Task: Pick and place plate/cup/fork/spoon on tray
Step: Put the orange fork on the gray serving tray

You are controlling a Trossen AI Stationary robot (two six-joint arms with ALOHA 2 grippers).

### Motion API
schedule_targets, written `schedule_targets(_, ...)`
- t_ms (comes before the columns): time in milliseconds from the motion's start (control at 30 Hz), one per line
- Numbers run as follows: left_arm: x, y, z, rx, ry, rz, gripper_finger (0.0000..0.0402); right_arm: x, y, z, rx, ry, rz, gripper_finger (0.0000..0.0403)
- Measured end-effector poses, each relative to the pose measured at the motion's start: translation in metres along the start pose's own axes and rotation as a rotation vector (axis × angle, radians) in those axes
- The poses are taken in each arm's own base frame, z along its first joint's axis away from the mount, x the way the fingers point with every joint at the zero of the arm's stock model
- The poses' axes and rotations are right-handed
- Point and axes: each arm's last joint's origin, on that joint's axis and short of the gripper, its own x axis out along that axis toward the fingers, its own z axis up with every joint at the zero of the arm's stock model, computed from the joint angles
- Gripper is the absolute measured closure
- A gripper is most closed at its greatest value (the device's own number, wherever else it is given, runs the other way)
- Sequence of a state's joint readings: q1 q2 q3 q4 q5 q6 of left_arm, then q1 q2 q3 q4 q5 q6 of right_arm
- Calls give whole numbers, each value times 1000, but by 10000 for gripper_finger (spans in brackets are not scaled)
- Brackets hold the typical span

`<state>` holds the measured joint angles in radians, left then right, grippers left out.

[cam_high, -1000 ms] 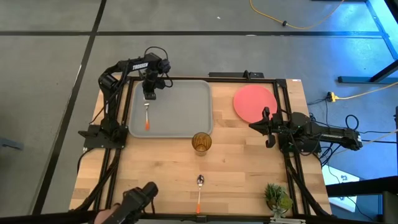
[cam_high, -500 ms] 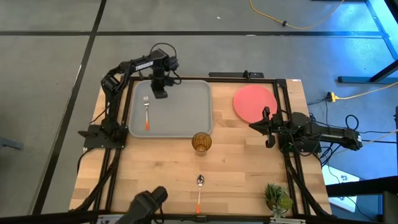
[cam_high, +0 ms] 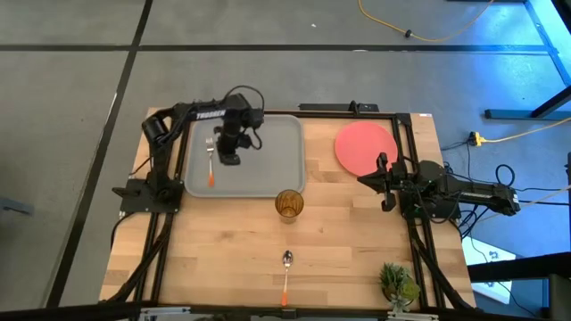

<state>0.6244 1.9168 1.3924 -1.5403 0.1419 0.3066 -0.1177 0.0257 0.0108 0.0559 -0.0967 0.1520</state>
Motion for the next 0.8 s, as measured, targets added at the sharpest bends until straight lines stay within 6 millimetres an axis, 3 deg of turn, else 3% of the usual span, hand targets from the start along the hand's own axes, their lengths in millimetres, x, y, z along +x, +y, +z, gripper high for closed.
schedule_targets(333,59,-9,0,-30,-41,15,401,0,0,0,0,0,0,387)
schedule_targets(500,74,-10,-1,-25,-9,101,401,0,0,0,0,0,0,387)
schedule_targets(800,100,-7,-14,-58,67,85,401,0,0,0,0,0,0,387)
